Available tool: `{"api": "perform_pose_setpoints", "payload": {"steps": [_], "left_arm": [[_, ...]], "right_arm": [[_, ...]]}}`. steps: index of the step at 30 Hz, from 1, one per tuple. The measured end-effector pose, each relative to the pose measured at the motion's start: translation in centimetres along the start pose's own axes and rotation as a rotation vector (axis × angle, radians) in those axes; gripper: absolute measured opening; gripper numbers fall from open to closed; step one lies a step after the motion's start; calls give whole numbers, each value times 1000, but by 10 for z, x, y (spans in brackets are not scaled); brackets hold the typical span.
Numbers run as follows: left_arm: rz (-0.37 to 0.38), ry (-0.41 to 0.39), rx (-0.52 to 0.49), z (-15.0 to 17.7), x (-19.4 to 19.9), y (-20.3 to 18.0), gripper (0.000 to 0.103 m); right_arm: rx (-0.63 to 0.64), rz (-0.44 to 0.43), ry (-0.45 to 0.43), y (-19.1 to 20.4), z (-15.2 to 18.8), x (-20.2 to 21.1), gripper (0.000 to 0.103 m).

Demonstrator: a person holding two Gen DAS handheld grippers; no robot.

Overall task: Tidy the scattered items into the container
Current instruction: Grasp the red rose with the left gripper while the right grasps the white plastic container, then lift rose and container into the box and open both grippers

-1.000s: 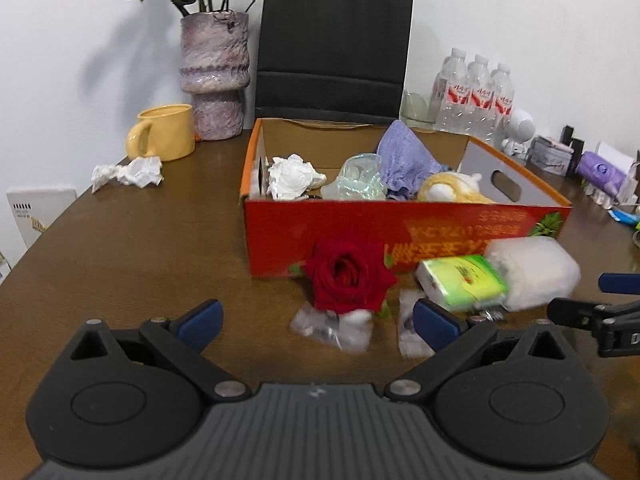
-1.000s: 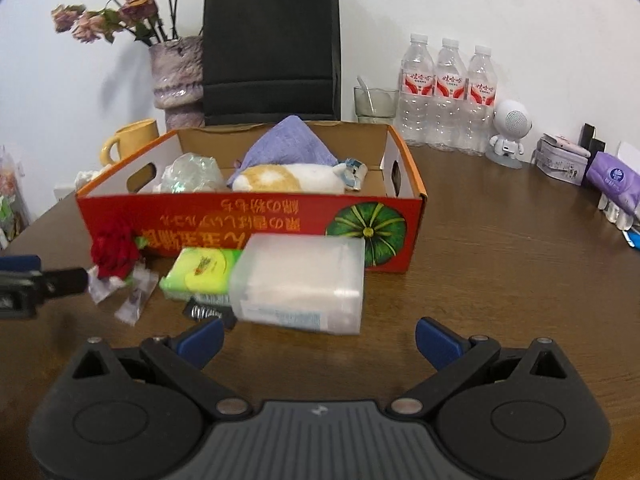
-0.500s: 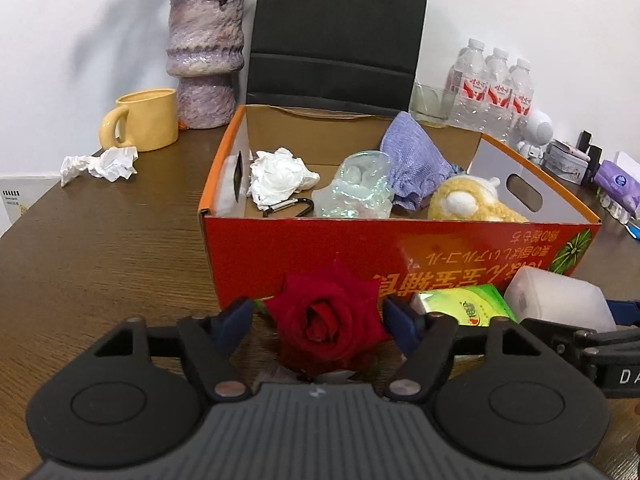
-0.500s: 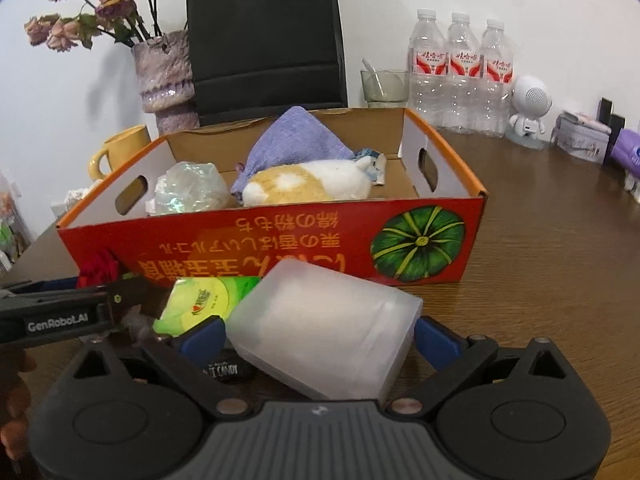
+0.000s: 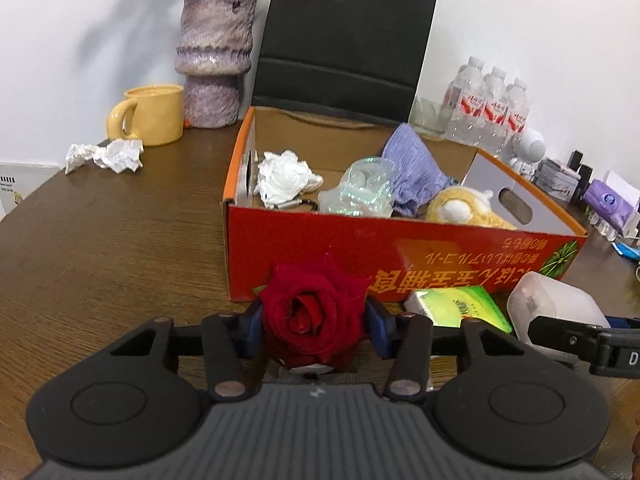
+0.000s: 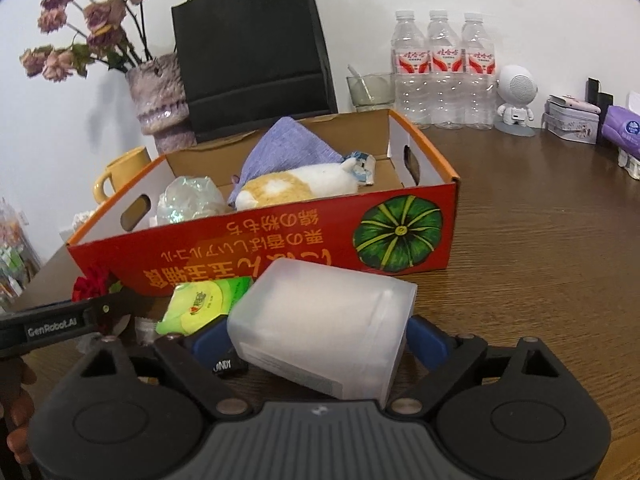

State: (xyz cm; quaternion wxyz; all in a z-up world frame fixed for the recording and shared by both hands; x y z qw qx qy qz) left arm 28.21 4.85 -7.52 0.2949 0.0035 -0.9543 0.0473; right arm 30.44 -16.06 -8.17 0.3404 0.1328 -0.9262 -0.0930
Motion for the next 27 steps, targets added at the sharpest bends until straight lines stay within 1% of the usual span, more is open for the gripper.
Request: {"api": "perform_pose_setpoints", "payload": {"steps": [7,9,12,14,16,21,24,27], "left_arm": [[18,-40,14,-3,15,-1,50],[28,-55,18,-4,22,-2,50],[53,-97,21,-9,37,-8,50],[64,-130,13,-15,47,-12,50],[70,-146,11,-20,51,-15,50],[94,-155,20,-25,56,-19,50],[111,-154,24,-30,58,-21,50],[124,-174,17,-46,60,-23,50]], "right_arm": [[-9,-7,-24,-4,-3,8,89],[0,-15,-43,-2,-4,15,87],[13,-36,-91,2,-10,30,83],[28,-38,-116,4,-14,36,82],[38,-42,-116,5,-15,36,82],[41,-63,-119,7,-17,40,82],[51,-74,-143,10,-26,48,82],[77,-88,-180,15,-48,57,82]]}}
Point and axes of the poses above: each gripper's, at about its wrist camera, not at the fingertips, and x roughly against the way its jaws point, y to its left, z to its underside, the point moved 8 cm from there along -x, roughly the way its jaws point, and after that the axes turned 5 degrees about -x, right-handed, at the moved point
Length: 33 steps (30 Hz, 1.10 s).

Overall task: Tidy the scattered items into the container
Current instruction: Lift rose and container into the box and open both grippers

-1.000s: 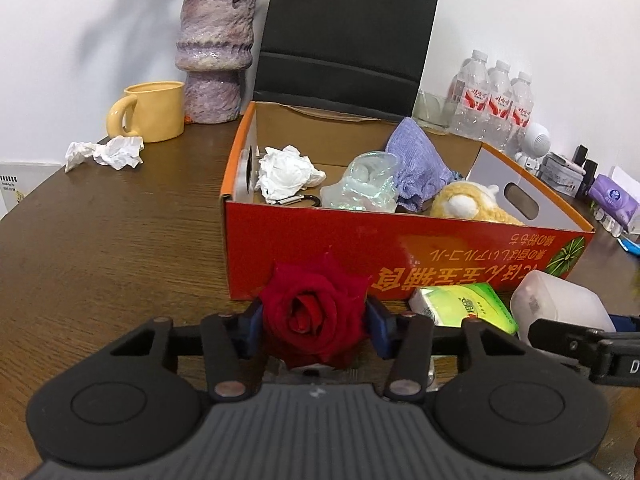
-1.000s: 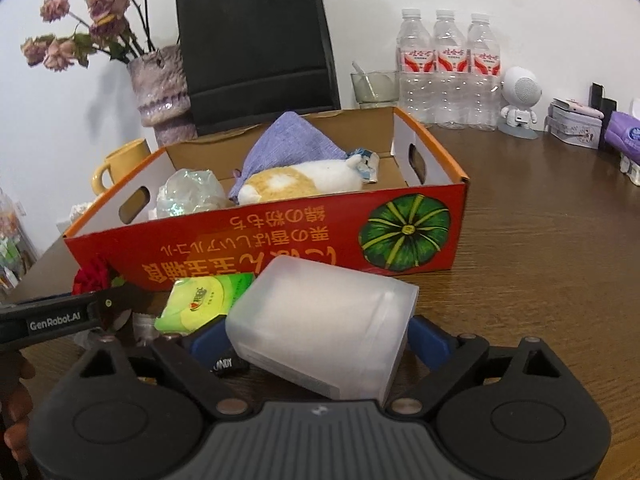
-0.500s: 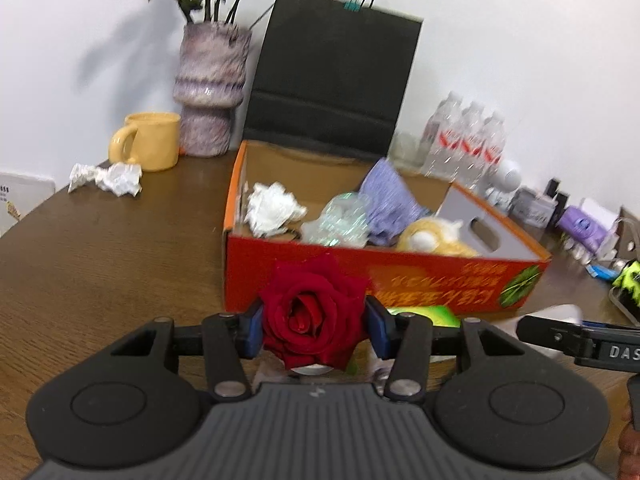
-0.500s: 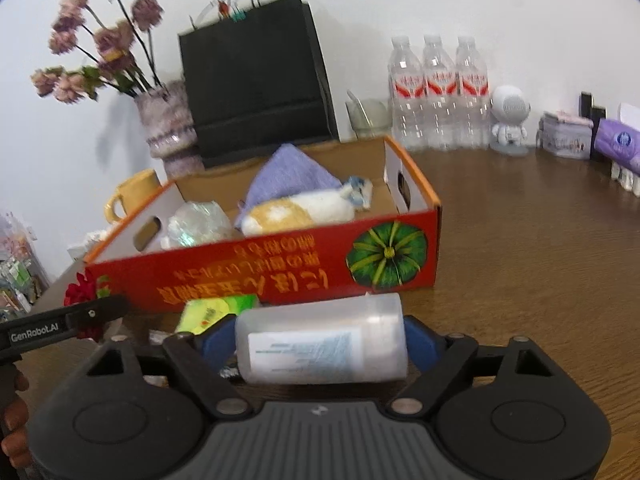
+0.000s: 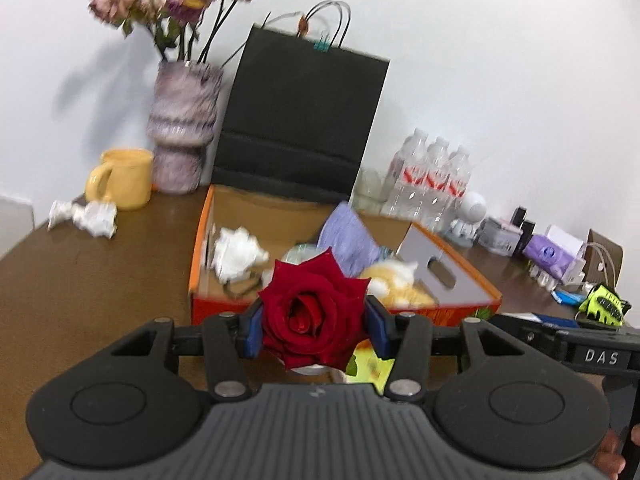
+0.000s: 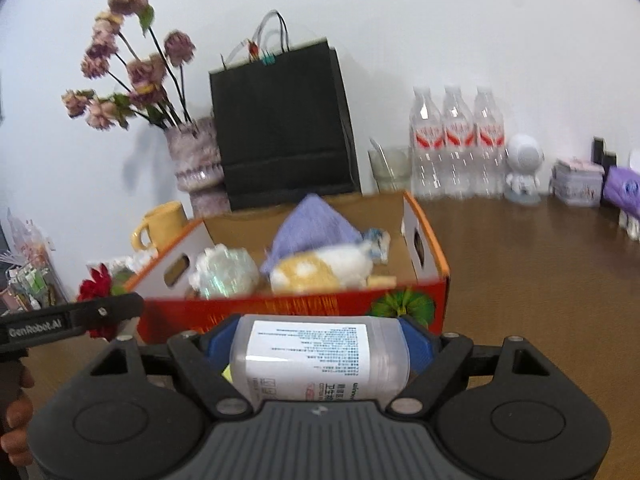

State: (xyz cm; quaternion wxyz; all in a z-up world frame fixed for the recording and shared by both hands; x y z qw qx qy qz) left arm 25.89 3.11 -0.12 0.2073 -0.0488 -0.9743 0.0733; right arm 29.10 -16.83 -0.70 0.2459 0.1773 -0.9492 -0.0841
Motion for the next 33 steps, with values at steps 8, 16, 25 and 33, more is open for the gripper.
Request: {"api": "perform_pose_setpoints", "payload": {"steps": [8,16,25,33], "left_arm": [[-7,-79,30,-61,-37,-4,50],[-75,5,26,-56,-121,11,51],[-178,62,-2,-48,-141,25,103],[-174,45,-5,-53,-133,19,103]], "right_arm": [[23,-11,-92,9,-76,-39,82],[4,7,-32,-9,-87,-134,82],[43,23,139,-17,-70,-161,103],[44,30,118,-18,-77,-148,103]]}}
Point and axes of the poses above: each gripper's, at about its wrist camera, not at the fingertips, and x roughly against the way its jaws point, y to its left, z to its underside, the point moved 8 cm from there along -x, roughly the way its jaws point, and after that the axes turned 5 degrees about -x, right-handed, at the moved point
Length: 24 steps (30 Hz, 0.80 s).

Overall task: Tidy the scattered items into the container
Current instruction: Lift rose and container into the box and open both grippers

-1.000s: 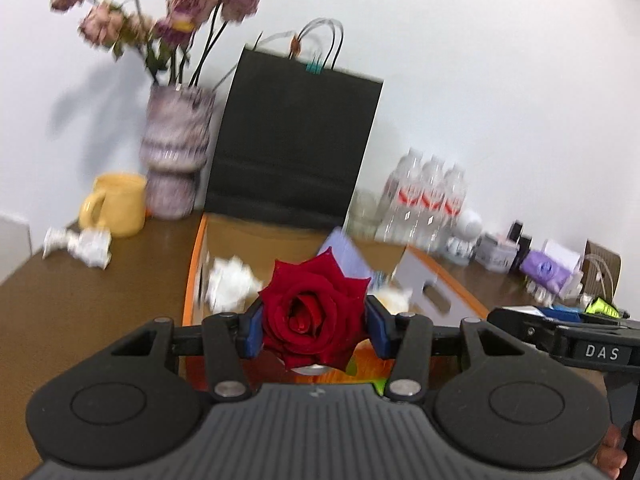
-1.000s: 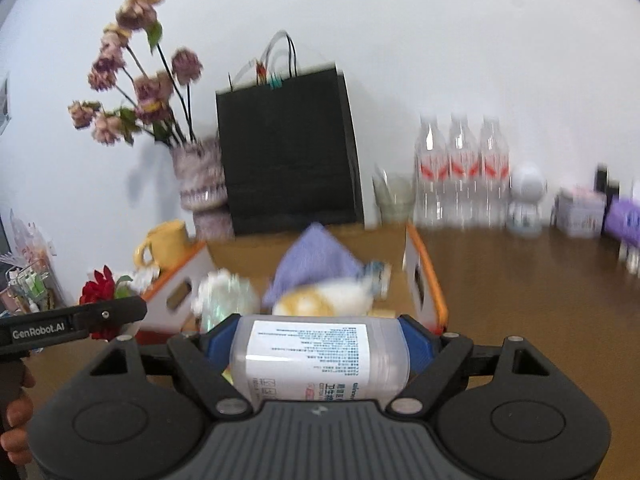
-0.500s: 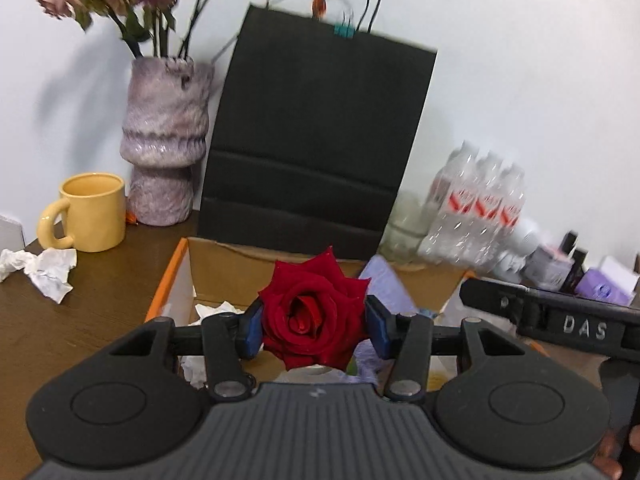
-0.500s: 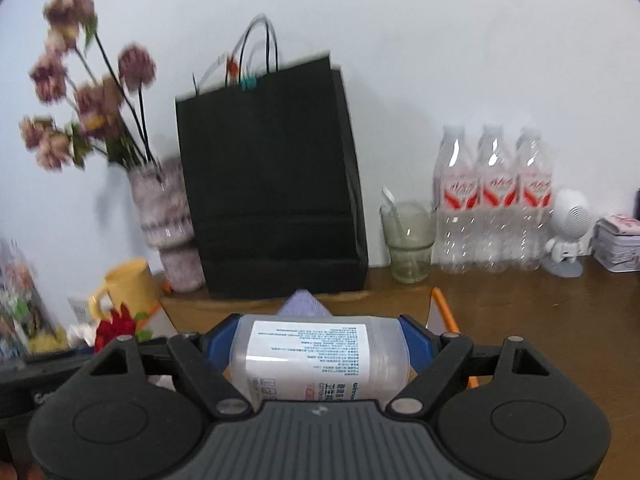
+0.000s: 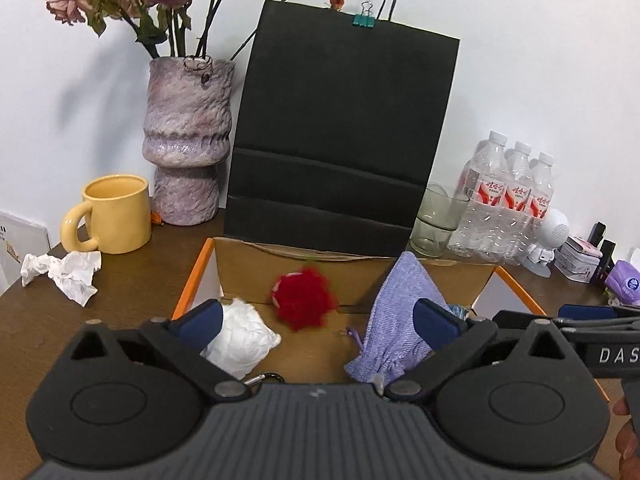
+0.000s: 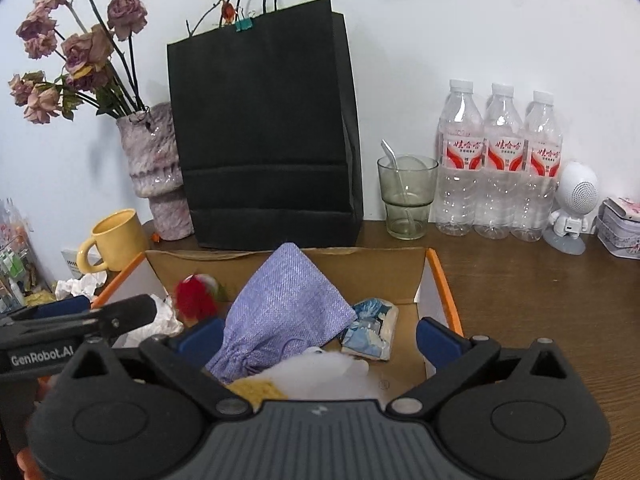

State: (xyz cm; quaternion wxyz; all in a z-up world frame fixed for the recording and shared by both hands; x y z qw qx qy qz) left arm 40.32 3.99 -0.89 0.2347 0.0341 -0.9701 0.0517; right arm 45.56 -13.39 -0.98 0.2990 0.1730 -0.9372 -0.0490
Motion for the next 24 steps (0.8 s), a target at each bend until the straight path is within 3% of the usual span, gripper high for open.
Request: {"api": "perform_pose_setpoints", "payload": {"steps": [12,24], "left_arm": [[1,-3,11,2,15,2,103],[11,-39,5,20,82,5,103]], "right_arm": [[18,14,2,6,6,11,103],[35,21,-31,16,39,75,103]]}}
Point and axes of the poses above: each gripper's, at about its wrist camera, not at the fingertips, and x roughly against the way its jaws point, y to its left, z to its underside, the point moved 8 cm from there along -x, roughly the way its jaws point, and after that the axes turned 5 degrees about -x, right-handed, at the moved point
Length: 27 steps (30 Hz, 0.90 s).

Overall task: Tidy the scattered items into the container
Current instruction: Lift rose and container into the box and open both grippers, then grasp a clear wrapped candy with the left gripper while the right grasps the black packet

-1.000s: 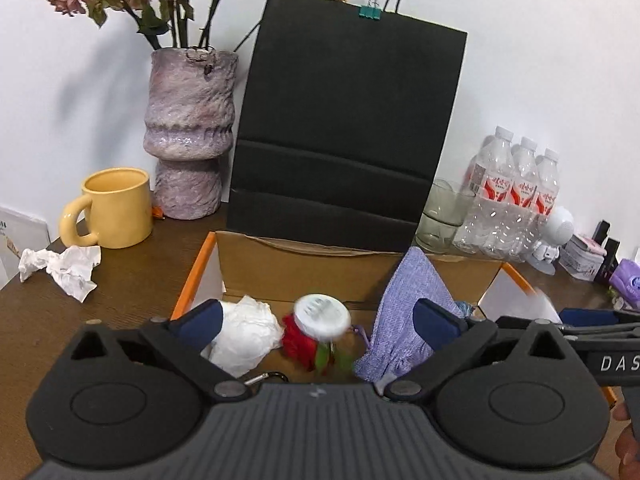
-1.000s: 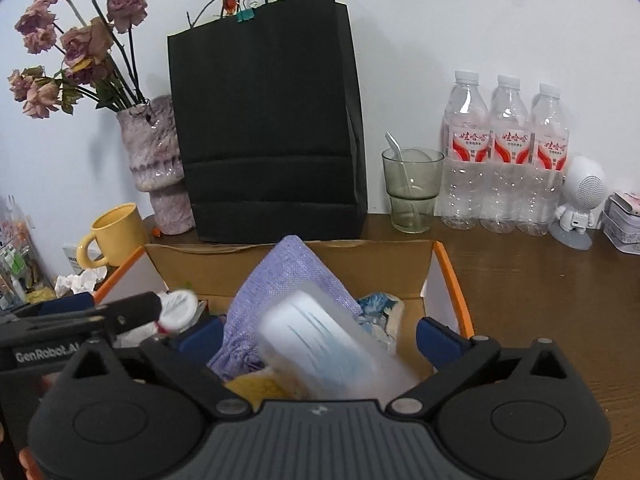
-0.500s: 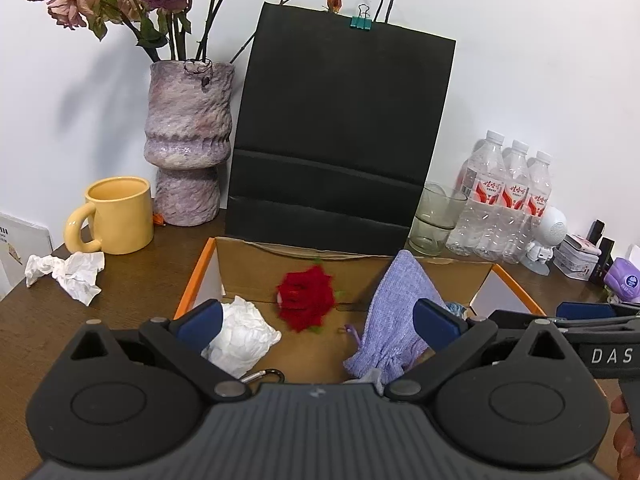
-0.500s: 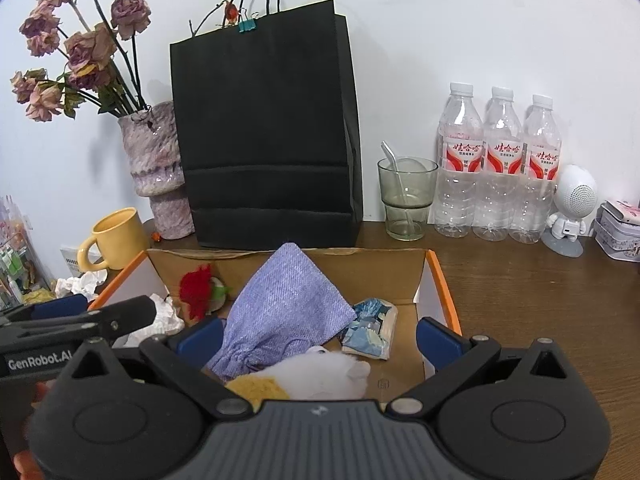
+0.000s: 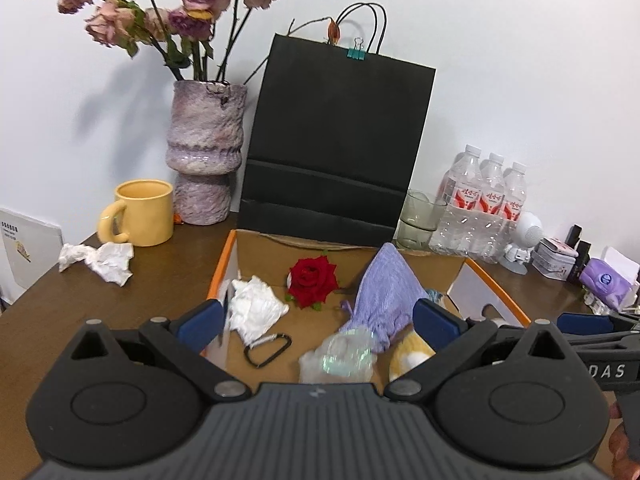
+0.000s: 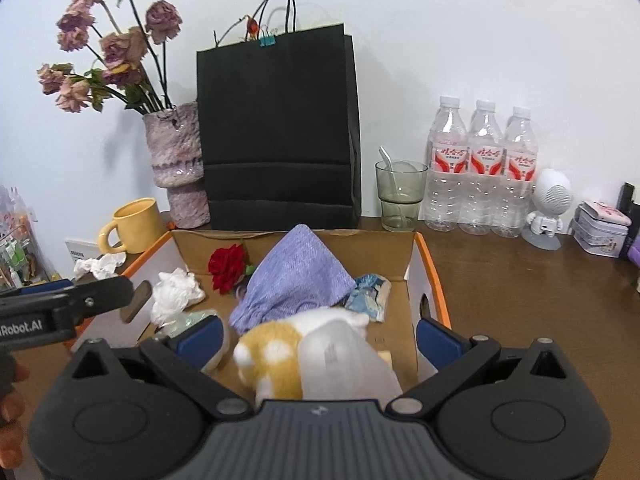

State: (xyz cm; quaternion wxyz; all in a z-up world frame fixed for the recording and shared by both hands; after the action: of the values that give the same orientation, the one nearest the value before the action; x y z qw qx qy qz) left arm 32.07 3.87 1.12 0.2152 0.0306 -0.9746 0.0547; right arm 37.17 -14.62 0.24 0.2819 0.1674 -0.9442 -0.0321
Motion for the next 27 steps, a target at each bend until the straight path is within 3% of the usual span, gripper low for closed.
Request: {"api": "perform_pose_setpoints", "payload": {"steps": [14,27], "left_arm": [[-15,55,-36,55,58,14,103],[-2,153,-81,95,57,20,103]], "right_arm": [[43,-3,50,21,77,46,103],[53,-10,149,19,125,36,103]]}}
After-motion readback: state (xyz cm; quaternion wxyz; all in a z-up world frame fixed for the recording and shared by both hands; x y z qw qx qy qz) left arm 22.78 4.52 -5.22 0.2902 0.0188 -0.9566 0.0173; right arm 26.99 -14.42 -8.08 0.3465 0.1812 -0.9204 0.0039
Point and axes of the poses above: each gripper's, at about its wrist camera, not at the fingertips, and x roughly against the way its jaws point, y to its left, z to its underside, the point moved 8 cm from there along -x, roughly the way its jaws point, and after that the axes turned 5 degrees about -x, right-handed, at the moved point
